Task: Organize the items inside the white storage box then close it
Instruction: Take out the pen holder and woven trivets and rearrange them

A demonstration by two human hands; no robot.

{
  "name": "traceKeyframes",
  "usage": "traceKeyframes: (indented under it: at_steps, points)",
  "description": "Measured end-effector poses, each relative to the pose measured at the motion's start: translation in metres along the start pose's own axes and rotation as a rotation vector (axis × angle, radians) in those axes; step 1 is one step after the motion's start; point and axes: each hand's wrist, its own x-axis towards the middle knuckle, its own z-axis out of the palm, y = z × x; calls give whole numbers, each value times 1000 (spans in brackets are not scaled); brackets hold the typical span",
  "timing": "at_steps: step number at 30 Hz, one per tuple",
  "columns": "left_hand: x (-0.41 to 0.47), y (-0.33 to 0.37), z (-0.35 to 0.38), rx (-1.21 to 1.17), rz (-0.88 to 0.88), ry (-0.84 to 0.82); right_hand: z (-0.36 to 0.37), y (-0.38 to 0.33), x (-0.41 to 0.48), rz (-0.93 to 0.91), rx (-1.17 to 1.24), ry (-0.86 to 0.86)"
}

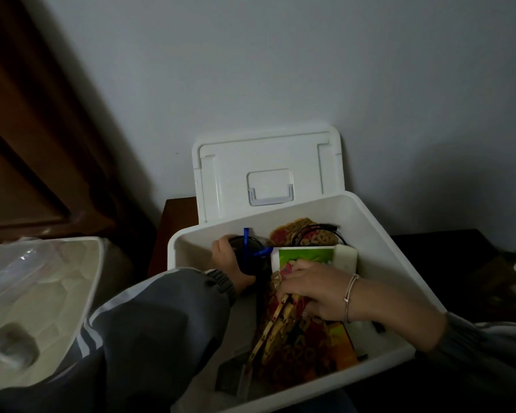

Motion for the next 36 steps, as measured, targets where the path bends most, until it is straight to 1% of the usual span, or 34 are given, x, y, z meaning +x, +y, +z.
traceKeyframes:
  at_steps: [6,9,11,14,16,18,22,25,27,28,30,32,34,36]
  points:
    - [3,-9,12,29,40,-62,2,0,-2,25,22,2]
    - [5,-12,13,50,57,-64,3,0,-2,28,23,7]
    - [4,-15,11,180,45,-50,3,0,-2,27,19,11]
    - [0,-16,7,480,-15,20,5,-1,-2,28,6,15]
    - [-1,-15,6,614,-21,37,6,0,0,41,7,10]
    - [0,-16,8,670,-20,34,7,1,1,57,24,13]
    - [0,-18,7,696,-29,26,12,1,1,73,29,31]
    - [-2,-10,-9,674,-53,-75,14,-2,3,83,-18,17]
    - [-6,5,-34,618,4,-108,15,-5,5,111,-62,-29]
    - [-9,13,-51,583,54,-84,16,-8,7,124,-88,-66]
    - [-20,21,-88,478,138,36,15,-13,12,136,-146,-141]
    - [-34,13,-119,351,159,125,12,-20,20,140,-209,-215]
    - [-56,-5,-134,269,60,94,8,-28,30,145,-264,-279]
    - [-83,-31,-130,141,-111,8,7,-35,39,150,-317,-319]
